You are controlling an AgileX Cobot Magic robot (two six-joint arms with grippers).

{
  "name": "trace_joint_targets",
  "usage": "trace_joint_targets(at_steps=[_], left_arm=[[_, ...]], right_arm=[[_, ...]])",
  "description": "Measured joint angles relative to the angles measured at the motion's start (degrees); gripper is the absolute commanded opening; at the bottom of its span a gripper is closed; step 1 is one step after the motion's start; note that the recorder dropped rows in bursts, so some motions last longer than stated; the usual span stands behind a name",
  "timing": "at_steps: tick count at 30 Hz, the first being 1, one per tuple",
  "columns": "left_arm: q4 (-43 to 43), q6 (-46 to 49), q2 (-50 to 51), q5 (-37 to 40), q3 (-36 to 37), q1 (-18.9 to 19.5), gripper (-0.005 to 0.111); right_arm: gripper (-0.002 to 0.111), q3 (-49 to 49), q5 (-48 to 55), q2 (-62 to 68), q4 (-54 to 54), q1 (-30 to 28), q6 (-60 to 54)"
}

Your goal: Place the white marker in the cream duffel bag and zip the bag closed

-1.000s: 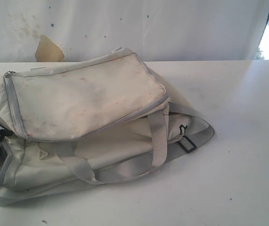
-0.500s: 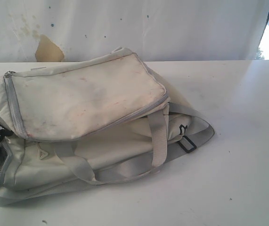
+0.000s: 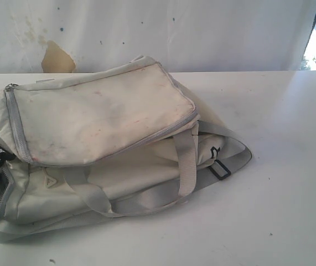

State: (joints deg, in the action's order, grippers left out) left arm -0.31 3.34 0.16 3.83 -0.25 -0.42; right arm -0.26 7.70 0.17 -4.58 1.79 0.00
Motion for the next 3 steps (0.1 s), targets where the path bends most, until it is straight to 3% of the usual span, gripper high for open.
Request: trace_joint_targets(at_steps=[3], left_arm=[[0.0,0.0,0.0,0.0,0.0,0.0,0.0]], right_arm=[[0.0,0.0,0.0,0.0,0.0,0.0,0.0]])
